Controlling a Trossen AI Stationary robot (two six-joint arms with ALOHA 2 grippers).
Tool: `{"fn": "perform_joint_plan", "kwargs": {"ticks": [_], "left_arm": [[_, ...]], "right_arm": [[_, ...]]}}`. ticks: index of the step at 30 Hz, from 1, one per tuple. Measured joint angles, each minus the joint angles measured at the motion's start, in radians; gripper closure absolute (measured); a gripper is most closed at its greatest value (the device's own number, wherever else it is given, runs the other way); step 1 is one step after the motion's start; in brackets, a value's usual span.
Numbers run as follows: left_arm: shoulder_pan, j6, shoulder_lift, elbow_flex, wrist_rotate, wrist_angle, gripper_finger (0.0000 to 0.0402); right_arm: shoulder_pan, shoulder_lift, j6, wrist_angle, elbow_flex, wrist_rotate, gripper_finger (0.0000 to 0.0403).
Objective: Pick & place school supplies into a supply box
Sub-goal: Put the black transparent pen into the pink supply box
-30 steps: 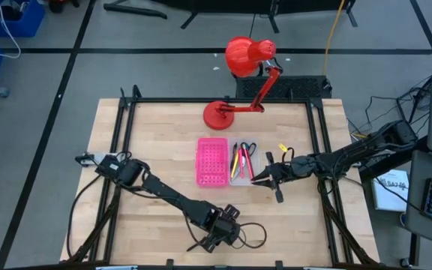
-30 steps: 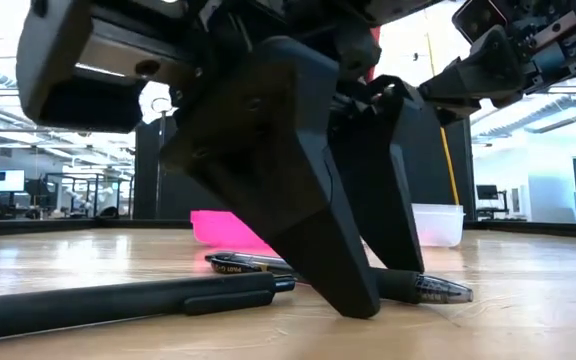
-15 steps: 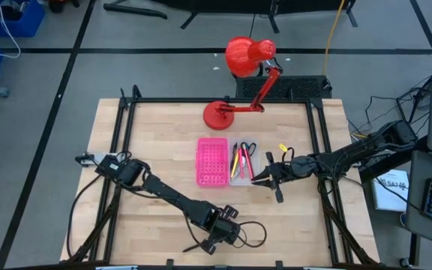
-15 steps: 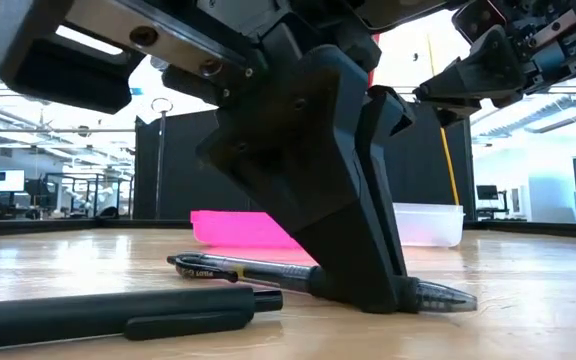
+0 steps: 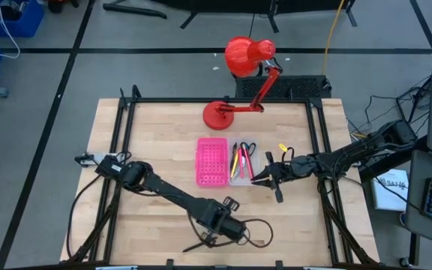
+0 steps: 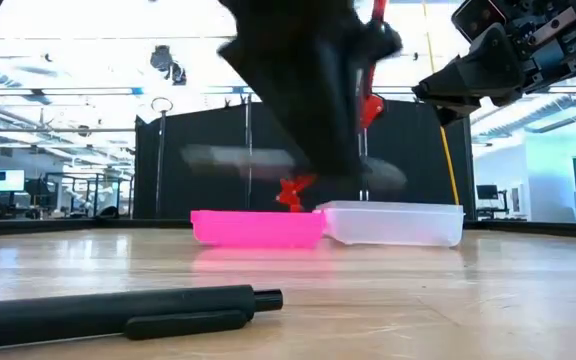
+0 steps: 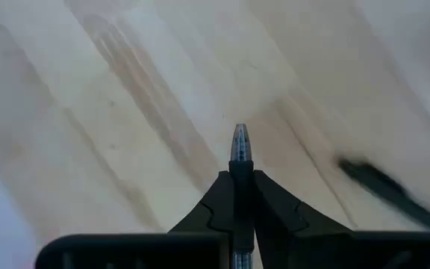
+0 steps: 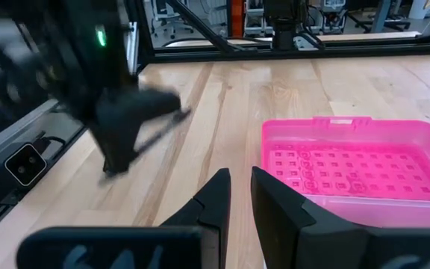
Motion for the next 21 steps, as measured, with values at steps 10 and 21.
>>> {"fn": "perform_joint_plan", "kwargs": {"ticks": [10, 21], "left_arm": [[0.028, 0.418, -0.003, 0.084, 0.137, -0.185, 0.0373], [0.054, 0.941, -0.001, 0.086, -0.153, -0.247, 0.0374]], "right_arm": [[0.000, 0.000, 0.001, 0.000, 0.000, 0.000, 0.0357], [0.000, 0.000, -0.021, -0.020, 0.000, 0.000, 0.0357]]}}
